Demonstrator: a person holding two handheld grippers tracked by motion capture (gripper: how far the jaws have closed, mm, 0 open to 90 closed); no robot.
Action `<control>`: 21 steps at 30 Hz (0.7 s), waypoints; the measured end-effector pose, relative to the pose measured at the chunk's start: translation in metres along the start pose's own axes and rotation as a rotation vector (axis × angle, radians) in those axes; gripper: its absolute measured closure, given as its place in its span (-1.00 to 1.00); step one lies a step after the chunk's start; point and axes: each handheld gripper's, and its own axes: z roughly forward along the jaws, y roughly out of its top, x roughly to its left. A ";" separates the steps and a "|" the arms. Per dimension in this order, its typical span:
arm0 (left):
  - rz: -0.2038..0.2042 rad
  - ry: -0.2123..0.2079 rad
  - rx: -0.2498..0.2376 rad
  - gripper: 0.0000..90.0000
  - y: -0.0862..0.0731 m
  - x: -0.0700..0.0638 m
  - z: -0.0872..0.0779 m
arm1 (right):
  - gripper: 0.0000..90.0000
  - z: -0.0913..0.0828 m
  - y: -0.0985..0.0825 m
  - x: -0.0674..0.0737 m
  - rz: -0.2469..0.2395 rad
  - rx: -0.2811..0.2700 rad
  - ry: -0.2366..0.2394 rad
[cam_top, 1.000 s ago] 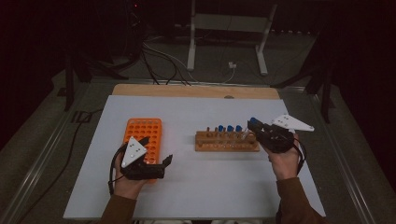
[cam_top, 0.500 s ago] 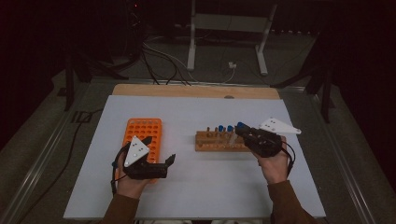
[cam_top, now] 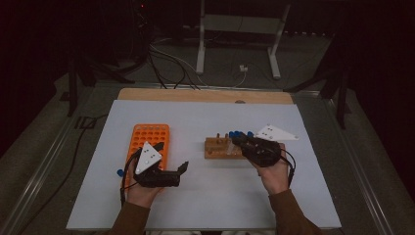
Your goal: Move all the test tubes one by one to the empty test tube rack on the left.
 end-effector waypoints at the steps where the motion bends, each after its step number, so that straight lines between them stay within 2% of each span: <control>1: 0.002 -0.001 0.000 -0.96 0.001 -0.001 0.001 | 0.71 0.001 0.000 0.001 -0.003 0.002 0.005; 15: 0.031 -0.035 0.008 -0.95 0.008 -0.015 0.017 | 0.71 0.015 0.004 0.024 -0.021 0.010 0.075; 21: 0.040 -0.051 0.013 -0.81 0.010 -0.023 0.026 | 0.71 0.021 0.006 0.036 -0.033 0.011 0.106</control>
